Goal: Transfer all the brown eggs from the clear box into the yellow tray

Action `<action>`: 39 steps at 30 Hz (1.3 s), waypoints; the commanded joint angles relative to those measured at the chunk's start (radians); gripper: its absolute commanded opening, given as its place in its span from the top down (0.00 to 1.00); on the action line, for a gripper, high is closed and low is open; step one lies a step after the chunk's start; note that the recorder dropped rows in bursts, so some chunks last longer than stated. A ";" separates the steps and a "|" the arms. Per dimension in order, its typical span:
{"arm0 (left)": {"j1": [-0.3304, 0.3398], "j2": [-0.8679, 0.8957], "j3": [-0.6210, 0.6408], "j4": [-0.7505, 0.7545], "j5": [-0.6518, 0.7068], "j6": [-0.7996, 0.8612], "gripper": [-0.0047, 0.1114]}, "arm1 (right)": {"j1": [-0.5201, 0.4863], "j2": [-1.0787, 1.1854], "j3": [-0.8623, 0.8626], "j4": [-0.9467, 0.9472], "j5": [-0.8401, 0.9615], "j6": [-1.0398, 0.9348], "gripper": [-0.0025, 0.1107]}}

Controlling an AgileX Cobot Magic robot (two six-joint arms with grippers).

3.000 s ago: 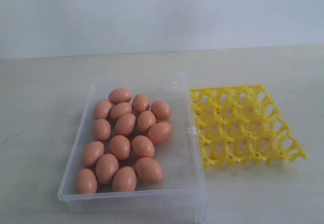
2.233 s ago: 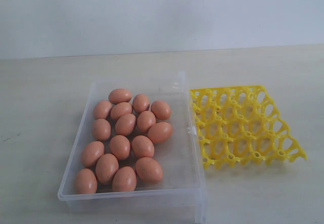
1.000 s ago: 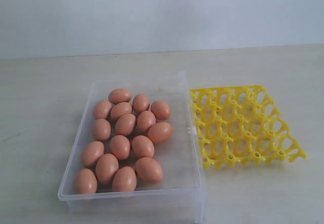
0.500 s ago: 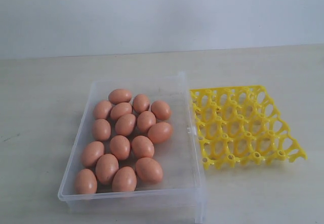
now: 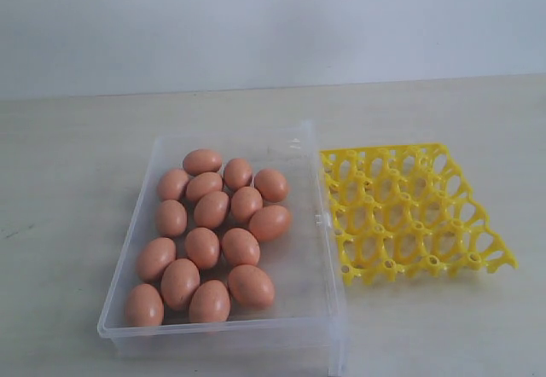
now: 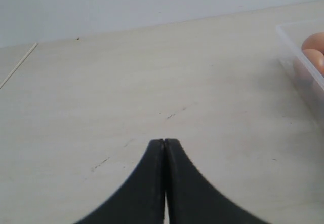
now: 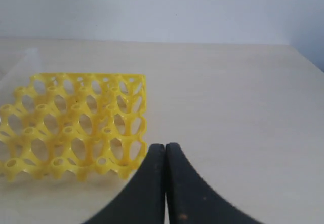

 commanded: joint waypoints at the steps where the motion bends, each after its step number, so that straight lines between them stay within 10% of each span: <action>1: 0.003 -0.006 -0.004 -0.001 -0.006 -0.005 0.96 | -0.005 -0.005 -0.105 -0.011 0.063 -0.002 0.98; 39: 0.003 -0.006 -0.004 -0.001 -0.006 -0.005 0.96 | -0.005 0.080 -0.417 0.228 0.200 -0.043 0.98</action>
